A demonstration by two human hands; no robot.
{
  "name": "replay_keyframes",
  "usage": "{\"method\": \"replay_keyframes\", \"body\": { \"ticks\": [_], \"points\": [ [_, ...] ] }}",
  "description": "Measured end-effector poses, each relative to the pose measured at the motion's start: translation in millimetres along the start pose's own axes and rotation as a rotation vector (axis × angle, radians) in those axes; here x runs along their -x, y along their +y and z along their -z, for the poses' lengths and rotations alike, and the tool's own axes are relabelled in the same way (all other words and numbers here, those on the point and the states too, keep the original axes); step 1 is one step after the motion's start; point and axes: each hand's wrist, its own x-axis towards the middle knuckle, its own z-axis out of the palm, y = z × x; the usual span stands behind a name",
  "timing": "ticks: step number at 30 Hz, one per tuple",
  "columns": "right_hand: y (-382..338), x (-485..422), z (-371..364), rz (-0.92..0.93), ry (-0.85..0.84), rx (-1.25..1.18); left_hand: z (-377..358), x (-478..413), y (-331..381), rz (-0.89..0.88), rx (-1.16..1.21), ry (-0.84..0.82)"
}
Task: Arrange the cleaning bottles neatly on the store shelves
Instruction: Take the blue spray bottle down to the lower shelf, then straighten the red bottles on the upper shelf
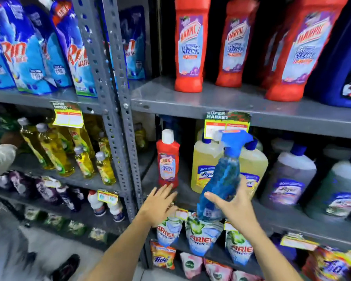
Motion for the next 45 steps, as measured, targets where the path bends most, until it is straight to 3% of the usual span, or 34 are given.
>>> {"method": "replay_keyframes", "body": {
  "ticks": [5,10,18,28,32,35,37,39,43,45],
  "points": [
    [58,-37,-16,-0.049,0.082,0.079,-25,-10,-6,0.067,-0.012,-0.084],
    [88,-54,-38,-0.031,0.139,0.062,-32,-12,-6,0.078,0.050,-0.038],
    [101,-67,-48,-0.037,0.141,0.111,-43,-7,-6,0.054,0.050,0.040],
    [116,-50,-50,-0.181,0.153,0.124,-54,-4,-14,0.023,0.027,0.060],
    [102,-34,-54,-0.152,0.351,0.321,-56,-4,-15,0.014,0.029,0.058],
    [76,-16,-62,0.152,0.542,0.309,-57,-4,-17,0.007,0.020,0.067],
    [55,-16,-72,0.356,0.445,0.233,-59,-3,-17,0.011,0.031,0.076],
    [34,-25,-86,0.426,0.298,0.201,-61,-3,-16,0.019,0.058,0.086],
    [8,-51,-125,0.186,0.216,0.063,-64,-3,-15,0.027,0.065,0.093],
    [8,-67,-143,0.068,0.189,0.109,-65,-3,-16,0.023,0.069,0.091]
  ]
}}
